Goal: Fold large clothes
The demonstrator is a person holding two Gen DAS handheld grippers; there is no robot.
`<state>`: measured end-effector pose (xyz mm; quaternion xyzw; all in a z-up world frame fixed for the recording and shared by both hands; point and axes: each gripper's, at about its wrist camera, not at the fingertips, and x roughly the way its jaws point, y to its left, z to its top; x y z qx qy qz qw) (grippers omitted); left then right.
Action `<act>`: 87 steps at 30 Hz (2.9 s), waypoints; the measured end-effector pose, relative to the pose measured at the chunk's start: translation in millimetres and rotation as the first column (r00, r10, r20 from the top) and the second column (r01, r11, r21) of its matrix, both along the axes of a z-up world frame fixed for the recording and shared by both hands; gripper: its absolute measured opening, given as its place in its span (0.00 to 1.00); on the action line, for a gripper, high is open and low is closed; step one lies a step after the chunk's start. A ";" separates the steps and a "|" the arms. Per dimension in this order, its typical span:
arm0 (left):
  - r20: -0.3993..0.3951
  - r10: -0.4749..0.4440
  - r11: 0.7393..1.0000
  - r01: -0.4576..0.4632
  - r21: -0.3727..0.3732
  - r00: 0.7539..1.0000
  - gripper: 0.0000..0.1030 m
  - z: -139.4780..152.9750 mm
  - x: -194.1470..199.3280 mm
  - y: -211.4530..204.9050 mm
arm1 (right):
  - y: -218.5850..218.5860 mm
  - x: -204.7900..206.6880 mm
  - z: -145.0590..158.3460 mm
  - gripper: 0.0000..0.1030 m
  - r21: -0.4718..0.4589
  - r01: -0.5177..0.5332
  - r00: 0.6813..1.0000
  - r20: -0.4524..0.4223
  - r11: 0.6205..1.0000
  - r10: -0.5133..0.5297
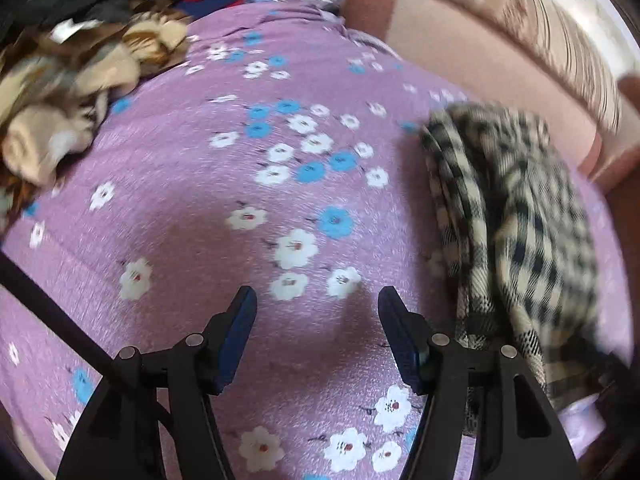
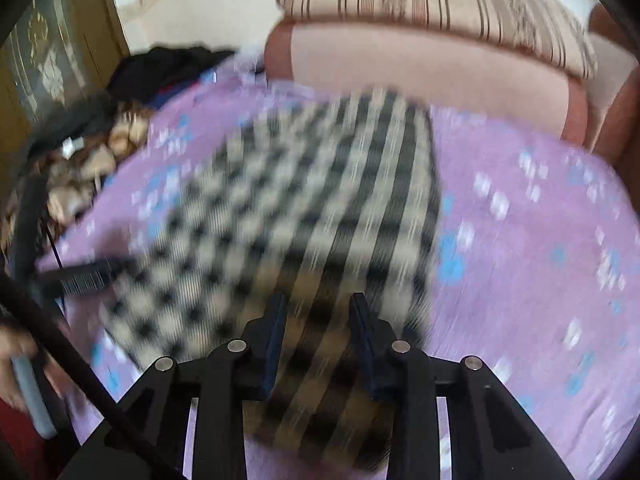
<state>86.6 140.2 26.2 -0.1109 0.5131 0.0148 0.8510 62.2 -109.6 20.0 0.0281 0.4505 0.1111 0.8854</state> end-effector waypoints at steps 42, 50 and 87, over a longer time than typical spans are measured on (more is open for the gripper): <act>0.234 -0.210 0.968 0.168 0.188 0.949 1.00 71.1 -221.8 -141.2 | -49.8 -170.8 14.2 0.70 -0.102 0.257 0.958 0.159 0.961 -0.239; 0.222 -0.207 0.964 0.161 0.210 0.953 1.00 75.7 -232.5 -144.7 | -48.7 -180.1 22.0 0.72 -0.152 0.272 0.949 0.209 0.950 -0.238; 0.103 -0.196 0.969 0.177 0.171 0.975 1.00 43.6 -224.6 -139.6 | -30.6 -177.3 -3.7 0.75 -0.242 0.242 0.966 0.150 0.940 -0.210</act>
